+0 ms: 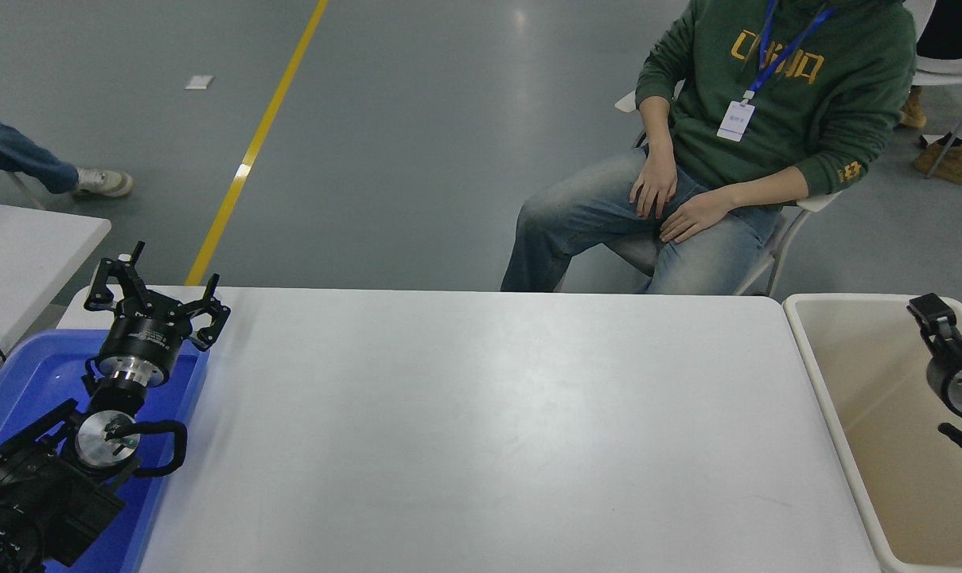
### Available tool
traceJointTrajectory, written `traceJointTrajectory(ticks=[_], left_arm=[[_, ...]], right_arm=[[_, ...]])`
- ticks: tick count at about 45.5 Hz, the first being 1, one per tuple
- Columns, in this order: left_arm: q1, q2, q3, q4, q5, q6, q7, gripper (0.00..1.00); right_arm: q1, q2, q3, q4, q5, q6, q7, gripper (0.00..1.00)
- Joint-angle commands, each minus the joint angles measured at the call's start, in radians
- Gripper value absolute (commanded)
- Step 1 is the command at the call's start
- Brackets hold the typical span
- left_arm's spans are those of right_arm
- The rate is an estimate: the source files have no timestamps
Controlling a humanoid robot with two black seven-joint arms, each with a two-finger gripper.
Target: Clean the table surface
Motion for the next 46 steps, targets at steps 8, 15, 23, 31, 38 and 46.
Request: traceJointTrajectory(ticks=[8,15,23,31,38,46], left_arm=[[0.000,0.000,0.000,0.000,0.000,0.000,0.000,1.00],[0.000,0.000,0.000,0.000,0.000,0.000,0.000,1.00],[0.000,0.000,0.000,0.000,0.000,0.000,0.000,1.00],[0.000,0.000,0.000,0.000,0.000,0.000,0.000,1.00],[0.000,0.000,0.000,0.000,0.000,0.000,0.000,1.00],[0.000,0.000,0.000,0.000,0.000,0.000,0.000,1.00]], right_arm=[[-0.121,0.027,0.286,0.250,0.139,0.015,0.108,1.00],[-0.123,0.096,0.295,0.258,0.202,0.097,0.114,1.00],[-0.120,0.170,0.306,0.258,0.210,0.139,0.129,1.00],[-0.114,0.233,0.308,0.248,0.210,0.185,0.209,1.00],[-0.117,0.265,0.308,0.238,0.210,0.188,0.295,1.00],[-0.107,0.355,0.305,0.155,0.210,0.194,0.358,1.00]])
